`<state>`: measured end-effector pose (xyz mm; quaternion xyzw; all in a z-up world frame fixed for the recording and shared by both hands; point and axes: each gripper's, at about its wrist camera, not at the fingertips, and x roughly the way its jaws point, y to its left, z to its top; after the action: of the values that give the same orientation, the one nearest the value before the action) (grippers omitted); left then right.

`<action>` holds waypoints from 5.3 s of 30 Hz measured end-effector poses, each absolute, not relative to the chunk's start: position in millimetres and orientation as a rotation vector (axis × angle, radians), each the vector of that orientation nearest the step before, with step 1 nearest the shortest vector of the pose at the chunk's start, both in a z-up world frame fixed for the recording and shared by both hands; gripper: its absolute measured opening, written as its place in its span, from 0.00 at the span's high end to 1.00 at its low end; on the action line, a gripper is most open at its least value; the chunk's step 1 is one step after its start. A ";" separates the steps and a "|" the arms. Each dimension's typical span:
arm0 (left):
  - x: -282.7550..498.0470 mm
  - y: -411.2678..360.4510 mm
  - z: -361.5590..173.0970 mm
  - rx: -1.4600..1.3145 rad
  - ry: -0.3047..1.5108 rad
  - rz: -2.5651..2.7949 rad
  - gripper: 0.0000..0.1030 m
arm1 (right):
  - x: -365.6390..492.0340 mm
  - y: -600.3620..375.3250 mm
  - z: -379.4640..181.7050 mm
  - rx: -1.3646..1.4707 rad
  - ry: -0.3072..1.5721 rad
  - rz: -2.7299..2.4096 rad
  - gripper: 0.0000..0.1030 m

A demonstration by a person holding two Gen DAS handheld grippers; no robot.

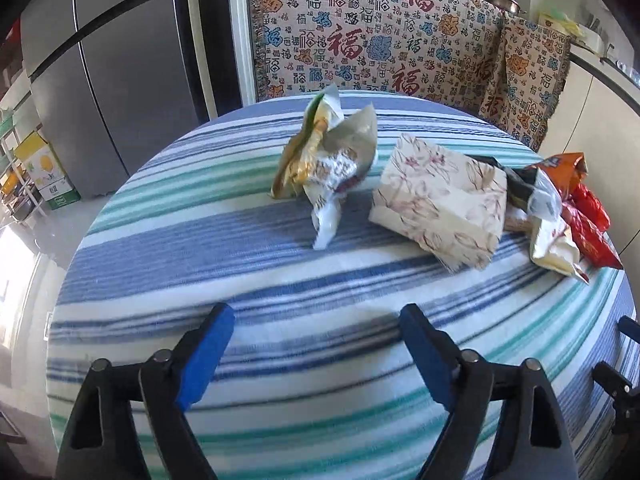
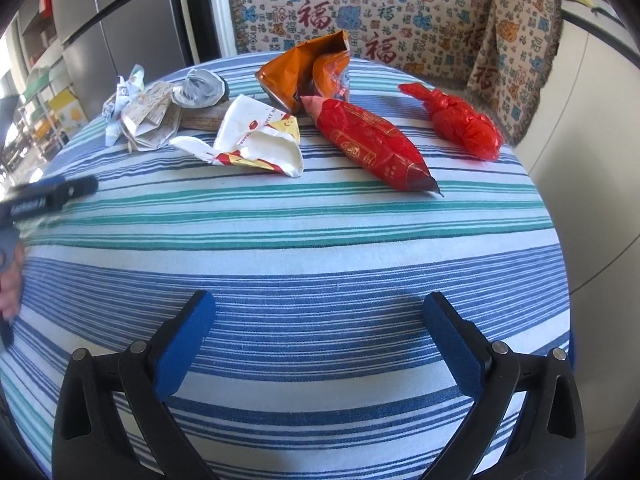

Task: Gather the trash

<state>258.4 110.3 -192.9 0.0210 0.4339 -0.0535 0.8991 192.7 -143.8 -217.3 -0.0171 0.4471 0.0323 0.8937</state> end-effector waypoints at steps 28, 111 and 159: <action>156.1 117.9 -189.3 0.055 0.909 -0.201 0.32 | 194.0 -144.2 -216.4 -0.035 0.929 0.064 0.00; 173.7 131.5 -191.5 -0.050 0.896 -0.193 0.04 | 185.9 -79.0 -220.7 -0.151 0.920 0.300 0.01; 116.9 -182.1 -116.4 0.129 0.835 -0.818 0.72 | 107.6 -378.1 -140.9 0.271 0.922 -0.069 0.58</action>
<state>116.9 -182.1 -116.4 0.0607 0.3939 -0.3858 0.8321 107.6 -378.1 -140.9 0.1303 0.4433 -0.0330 0.8862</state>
